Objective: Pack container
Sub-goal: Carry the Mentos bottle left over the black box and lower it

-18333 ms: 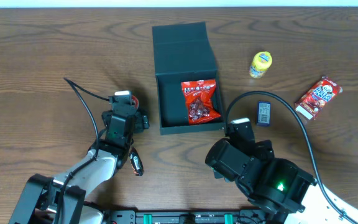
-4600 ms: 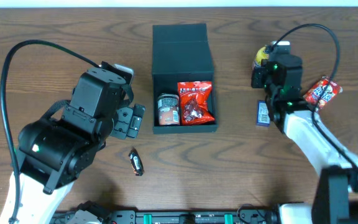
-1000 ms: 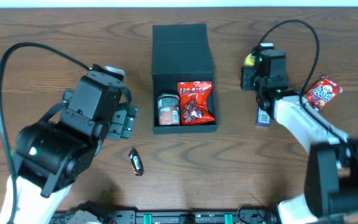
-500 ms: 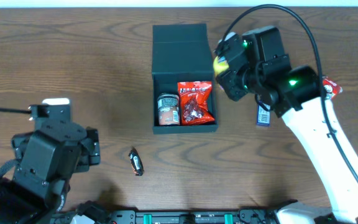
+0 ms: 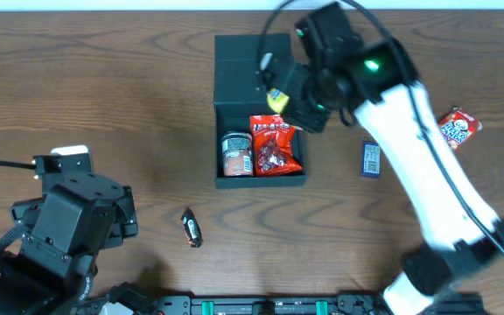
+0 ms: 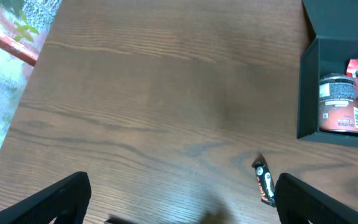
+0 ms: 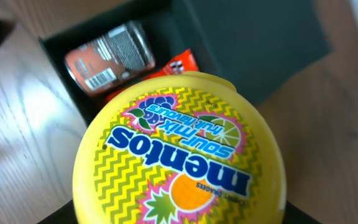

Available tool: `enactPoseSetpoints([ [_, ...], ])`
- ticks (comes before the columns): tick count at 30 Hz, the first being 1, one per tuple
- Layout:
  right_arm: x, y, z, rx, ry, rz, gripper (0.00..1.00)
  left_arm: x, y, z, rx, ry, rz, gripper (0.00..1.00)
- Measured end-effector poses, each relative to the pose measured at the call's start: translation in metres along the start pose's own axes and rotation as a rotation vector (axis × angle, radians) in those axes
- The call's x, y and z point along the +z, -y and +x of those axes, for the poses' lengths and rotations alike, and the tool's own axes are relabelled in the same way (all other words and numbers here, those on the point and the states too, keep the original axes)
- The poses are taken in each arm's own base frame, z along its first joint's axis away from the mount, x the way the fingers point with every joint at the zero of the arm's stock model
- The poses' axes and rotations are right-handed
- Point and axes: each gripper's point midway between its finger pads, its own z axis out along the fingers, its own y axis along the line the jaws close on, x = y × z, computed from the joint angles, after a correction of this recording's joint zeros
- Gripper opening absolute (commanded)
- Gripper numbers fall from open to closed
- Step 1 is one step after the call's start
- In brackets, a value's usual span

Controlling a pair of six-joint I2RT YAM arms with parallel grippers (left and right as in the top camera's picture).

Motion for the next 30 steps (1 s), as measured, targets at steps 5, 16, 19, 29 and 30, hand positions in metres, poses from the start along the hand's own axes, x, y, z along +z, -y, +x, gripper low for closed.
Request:
enactPoseSetpoints([
  [5, 0.050, 0.008, 0.000, -0.043, -0.139, -0.095, 0.01, 0.000, -0.001, 0.003, 0.006, -0.010, -0.004, 0.95],
  [16, 0.105, 0.008, -0.015, -0.240, -0.305, -0.041, 0.01, 0.000, -0.001, 0.003, 0.006, -0.011, -0.003, 0.95],
  [19, 0.107, -0.001, -0.035, -0.322, -0.278, -0.004, 0.01, 0.000, -0.001, 0.003, 0.006, -0.011, -0.003, 0.95],
  [29, 0.122, -0.014, -0.057, -0.486, -0.253, 0.017, 0.01, 0.000, -0.001, 0.003, 0.007, -0.012, -0.003, 0.95],
  [30, 0.124, -0.013, -0.058, -0.492, -0.253, 0.020, 0.01, 0.000, -0.001, 0.003, 0.007, -0.012, -0.003, 0.95],
])
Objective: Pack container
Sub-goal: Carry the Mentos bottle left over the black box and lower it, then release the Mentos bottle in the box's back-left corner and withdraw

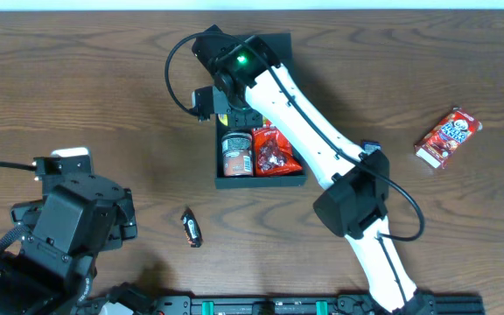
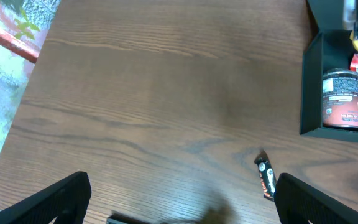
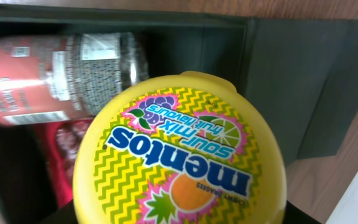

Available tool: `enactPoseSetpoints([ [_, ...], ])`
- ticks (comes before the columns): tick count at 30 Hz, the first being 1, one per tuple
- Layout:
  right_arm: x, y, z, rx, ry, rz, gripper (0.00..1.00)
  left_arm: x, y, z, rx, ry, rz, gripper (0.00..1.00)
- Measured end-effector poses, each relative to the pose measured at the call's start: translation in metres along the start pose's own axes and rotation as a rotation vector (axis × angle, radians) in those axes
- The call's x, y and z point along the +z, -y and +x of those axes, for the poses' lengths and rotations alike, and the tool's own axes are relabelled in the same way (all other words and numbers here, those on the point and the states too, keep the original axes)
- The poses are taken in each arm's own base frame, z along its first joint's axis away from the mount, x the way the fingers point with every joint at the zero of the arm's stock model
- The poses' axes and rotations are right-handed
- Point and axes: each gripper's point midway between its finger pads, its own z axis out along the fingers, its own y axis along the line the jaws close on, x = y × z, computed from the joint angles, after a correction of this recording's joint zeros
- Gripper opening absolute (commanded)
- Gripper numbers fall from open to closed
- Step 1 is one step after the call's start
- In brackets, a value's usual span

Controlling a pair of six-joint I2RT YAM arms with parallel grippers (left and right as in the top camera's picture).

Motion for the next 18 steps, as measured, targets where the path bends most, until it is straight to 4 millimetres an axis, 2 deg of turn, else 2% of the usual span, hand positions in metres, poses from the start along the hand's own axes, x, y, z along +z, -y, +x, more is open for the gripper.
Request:
enactPoseSetpoints([
  [9, 0.022, 0.014, -0.009, -0.031, 0.010, 0.037, 0.01, 0.000, 0.000, 0.000, 0.000, 0.000, 0.000, 0.95],
  [18, 0.074, 0.008, -0.005, -0.054, -0.078, -0.012, 0.01, 0.000, 0.000, 0.000, -0.001, 0.001, 0.001, 0.95],
])
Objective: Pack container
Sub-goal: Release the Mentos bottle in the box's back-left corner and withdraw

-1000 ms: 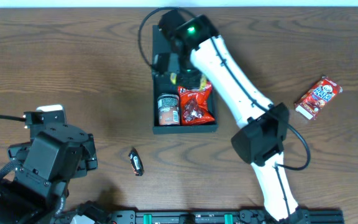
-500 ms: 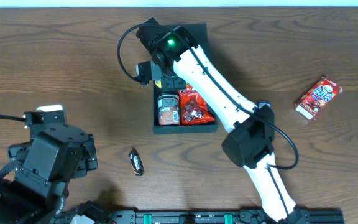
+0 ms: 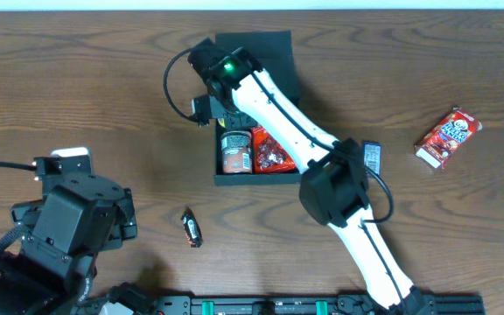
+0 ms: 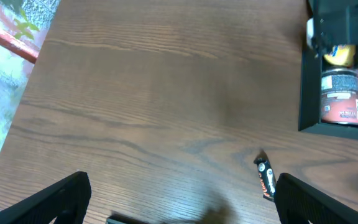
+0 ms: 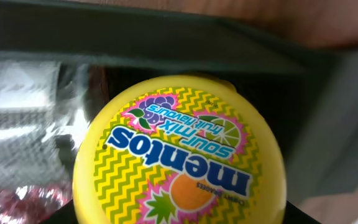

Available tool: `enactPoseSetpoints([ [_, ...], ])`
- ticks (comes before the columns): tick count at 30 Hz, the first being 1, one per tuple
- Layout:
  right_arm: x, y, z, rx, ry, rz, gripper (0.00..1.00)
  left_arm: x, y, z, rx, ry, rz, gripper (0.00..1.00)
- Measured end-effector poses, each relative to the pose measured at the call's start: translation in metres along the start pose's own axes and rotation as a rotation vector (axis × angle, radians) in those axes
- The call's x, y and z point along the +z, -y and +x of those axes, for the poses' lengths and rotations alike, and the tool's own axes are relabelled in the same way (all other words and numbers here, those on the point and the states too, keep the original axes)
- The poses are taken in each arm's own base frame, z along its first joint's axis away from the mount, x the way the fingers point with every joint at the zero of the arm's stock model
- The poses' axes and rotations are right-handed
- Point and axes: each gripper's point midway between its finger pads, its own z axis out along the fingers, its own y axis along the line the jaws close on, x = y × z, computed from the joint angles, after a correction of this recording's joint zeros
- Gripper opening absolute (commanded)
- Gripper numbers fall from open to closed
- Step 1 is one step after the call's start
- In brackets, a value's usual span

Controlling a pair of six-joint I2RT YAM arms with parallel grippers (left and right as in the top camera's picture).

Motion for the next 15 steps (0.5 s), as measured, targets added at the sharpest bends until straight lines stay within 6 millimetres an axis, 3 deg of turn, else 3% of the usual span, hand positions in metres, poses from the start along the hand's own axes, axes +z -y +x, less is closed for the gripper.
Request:
enactPoseSetpoints([
  [12, 0.0054, -0.0008, 0.0015, 0.003, -0.016, -0.004, 0.02, 0.0000, -0.0001, 0.0000, 0.000, 0.000, 0.000, 0.95],
  [13, 0.0054, -0.0008, 0.0015, 0.008, -0.016, -0.004, 0.05, 0.0000, -0.0001, 0.0000, 0.000, 0.000, 0.000, 0.95],
  [15, 0.0054, -0.0008, 0.0013, 0.017, -0.016, -0.003, 0.30, 0.0000, -0.0001, 0.0000, 0.000, 0.000, 0.000, 0.95],
])
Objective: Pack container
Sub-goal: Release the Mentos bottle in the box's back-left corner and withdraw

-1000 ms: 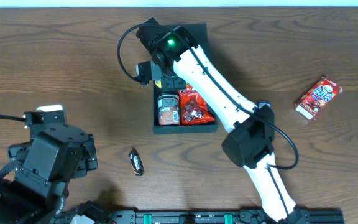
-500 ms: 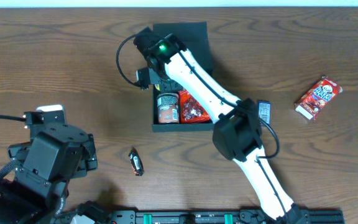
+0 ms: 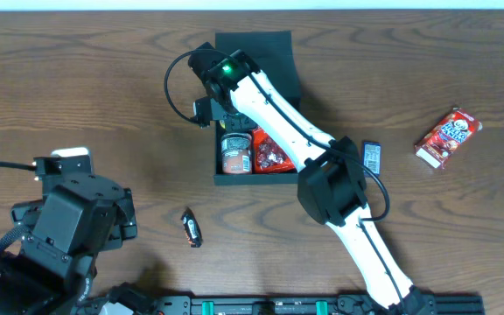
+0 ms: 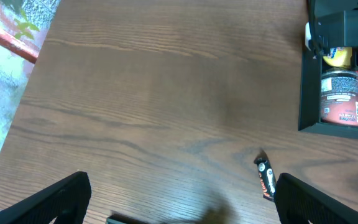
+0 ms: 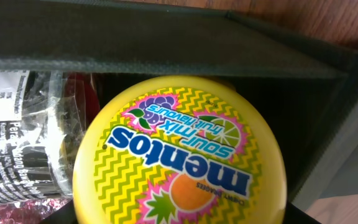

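My right gripper (image 5: 179,211) is shut on a yellow Mentos tub (image 5: 179,149), which fills the right wrist view. It hangs low in the far-left part of the black box (image 3: 259,180), just behind a brown can (image 3: 235,153) lying next to a red candy bag (image 3: 272,153). The left wrist view shows the tub (image 4: 339,56) under the gripper body, above the can (image 4: 340,98). My left gripper (image 4: 179,199) stands open over bare table at the near left, nothing between its fingers.
A small dark candy bar (image 3: 192,227) lies in front of the box, to its left. A blue packet (image 3: 371,158) lies right of the box and a red carton (image 3: 448,136) farther right. The box's lid (image 3: 265,52) lies open behind it.
My right gripper with the Mentos tub has shifted only slightly, a little deeper by the box's far wall. The left arm has not moved.
My right gripper held the Mentos tub above the box's right rim. Then it was over the box's far-left part, beside the can. After that it was lower inside the box, and now stays there still shut on the tub.
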Available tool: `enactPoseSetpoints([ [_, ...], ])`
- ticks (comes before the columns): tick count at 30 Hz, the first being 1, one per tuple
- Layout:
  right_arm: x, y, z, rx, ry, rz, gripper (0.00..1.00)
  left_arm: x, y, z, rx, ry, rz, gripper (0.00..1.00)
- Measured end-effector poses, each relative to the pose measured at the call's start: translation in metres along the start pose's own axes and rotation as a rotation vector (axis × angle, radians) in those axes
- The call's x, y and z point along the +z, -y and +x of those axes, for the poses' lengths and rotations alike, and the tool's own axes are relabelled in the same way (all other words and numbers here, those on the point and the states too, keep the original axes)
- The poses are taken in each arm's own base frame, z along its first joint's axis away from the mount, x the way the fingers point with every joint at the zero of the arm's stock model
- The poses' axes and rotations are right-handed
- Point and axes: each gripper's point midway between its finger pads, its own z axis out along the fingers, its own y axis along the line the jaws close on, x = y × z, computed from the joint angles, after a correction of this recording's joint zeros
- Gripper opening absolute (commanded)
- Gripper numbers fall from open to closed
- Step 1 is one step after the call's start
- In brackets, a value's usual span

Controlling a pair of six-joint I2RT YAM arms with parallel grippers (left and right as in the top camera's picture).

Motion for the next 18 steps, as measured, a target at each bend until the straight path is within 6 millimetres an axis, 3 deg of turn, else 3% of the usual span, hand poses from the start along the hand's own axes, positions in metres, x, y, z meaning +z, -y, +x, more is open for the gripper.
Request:
enactPoseSetpoints([
  [2, 0.000, 0.000, 0.000, 0.005, -0.003, 0.002, 0.50, 0.000, 0.000, 0.000, 0.000, 0.000, 0.000, 0.95],
  [5, -0.001, 0.000, 0.000, 0.010, -0.017, 0.013, 0.61, 0.000, 0.000, 0.000, 0.000, 0.000, 0.000, 0.95],
  [9, -0.003, 0.000, -0.001, 0.011, -0.038, 0.030, 0.99, 0.000, 0.000, 0.000, 0.000, 0.000, 0.000, 0.95],
  [13, -0.015, 0.011, -0.002, 0.019, -0.035, 0.087, 0.99, 0.000, 0.000, 0.000, 0.001, 0.000, 0.000, 0.95],
  [18, -0.017, 0.007, -0.007, 0.012, -0.034, 0.090, 0.99, 0.000, 0.000, 0.000, 0.001, -0.001, -0.001, 0.95],
])
